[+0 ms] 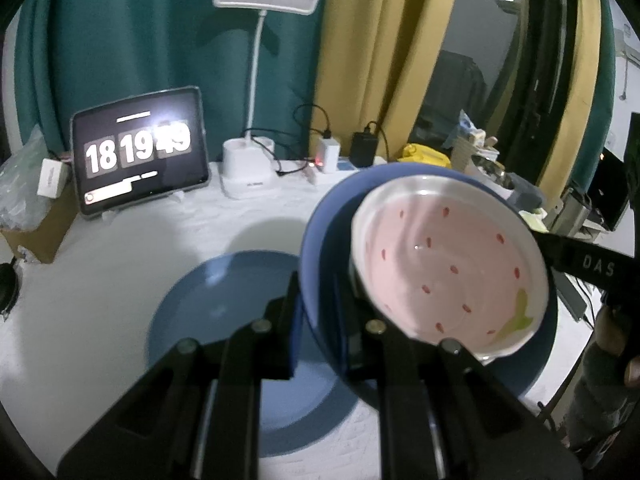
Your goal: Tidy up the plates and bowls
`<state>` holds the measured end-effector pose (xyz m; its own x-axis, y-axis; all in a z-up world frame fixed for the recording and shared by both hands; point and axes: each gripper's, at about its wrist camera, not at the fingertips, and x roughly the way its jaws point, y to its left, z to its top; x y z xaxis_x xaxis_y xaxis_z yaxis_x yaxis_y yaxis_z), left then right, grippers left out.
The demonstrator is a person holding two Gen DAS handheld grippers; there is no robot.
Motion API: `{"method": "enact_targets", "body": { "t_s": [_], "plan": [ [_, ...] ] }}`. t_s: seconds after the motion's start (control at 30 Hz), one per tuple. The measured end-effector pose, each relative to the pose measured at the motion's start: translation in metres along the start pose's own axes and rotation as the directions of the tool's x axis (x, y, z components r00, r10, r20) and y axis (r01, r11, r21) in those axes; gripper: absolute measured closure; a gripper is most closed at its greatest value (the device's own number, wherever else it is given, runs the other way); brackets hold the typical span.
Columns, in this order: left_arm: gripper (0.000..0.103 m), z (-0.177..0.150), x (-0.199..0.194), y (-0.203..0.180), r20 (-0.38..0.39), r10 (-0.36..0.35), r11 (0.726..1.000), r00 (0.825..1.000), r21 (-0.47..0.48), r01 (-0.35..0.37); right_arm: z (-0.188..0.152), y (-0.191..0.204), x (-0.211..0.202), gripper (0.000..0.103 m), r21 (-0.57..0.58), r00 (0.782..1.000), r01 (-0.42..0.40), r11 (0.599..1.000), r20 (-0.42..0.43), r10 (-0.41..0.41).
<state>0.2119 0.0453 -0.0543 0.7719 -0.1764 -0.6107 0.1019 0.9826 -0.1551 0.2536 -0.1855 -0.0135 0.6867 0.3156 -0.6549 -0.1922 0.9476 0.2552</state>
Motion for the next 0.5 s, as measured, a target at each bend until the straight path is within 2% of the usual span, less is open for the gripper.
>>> {"method": "enact_targets", "body": {
  "t_s": [0.5],
  "plan": [
    [0.09,-0.005,-0.002,0.054,-0.008,0.052,0.997,0.999,-0.054,-0.052,0.003,0.051,0.031,0.097,-0.061,0.999,-0.035,0.997,-0.04,0.033]
  ]
}}
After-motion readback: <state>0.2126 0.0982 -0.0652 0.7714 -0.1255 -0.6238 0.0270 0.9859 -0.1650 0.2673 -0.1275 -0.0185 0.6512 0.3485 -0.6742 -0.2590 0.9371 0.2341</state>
